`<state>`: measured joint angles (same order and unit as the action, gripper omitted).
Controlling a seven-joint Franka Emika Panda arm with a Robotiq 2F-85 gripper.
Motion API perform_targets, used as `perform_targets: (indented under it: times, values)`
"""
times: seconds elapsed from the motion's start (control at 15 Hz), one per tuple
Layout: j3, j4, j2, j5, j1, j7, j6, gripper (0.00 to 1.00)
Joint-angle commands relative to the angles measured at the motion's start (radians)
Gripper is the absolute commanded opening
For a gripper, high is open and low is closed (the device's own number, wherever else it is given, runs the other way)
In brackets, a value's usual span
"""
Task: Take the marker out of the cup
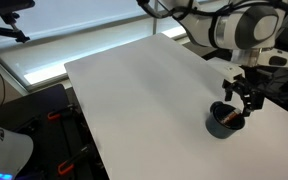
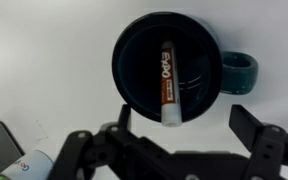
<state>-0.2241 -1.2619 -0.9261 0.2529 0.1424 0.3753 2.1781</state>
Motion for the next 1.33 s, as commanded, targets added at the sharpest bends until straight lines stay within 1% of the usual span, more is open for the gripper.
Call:
perform_targets:
  times: [0.0,0.47,0.6,0.67,0.73,0.87,1.0,1.13,1.2,1.27]
  values:
    - [-0.013,0.034,0.005,-0.027,-0.016,-0.017,-0.036,1.0]
    - [-0.034,0.068,0.009,-0.024,-0.016,0.009,-0.072,1.0]
    - [-0.041,0.072,0.009,-0.023,-0.014,0.013,-0.091,0.87]
    - [-0.043,0.074,0.009,-0.022,-0.012,0.012,-0.097,0.76]
    - [-0.046,0.073,0.011,-0.022,-0.012,0.012,-0.1,0.69]
    - [-0.05,0.072,0.012,-0.02,-0.012,0.014,-0.105,0.63]
    - [-0.052,0.07,0.011,-0.018,-0.012,0.014,-0.108,0.59]
    - [-0.052,0.065,0.01,-0.015,-0.015,0.013,-0.105,0.65]
    - [-0.051,0.062,0.009,-0.013,-0.016,0.009,-0.102,0.64]
    - [-0.048,0.058,0.009,-0.013,-0.015,0.002,-0.098,0.69]
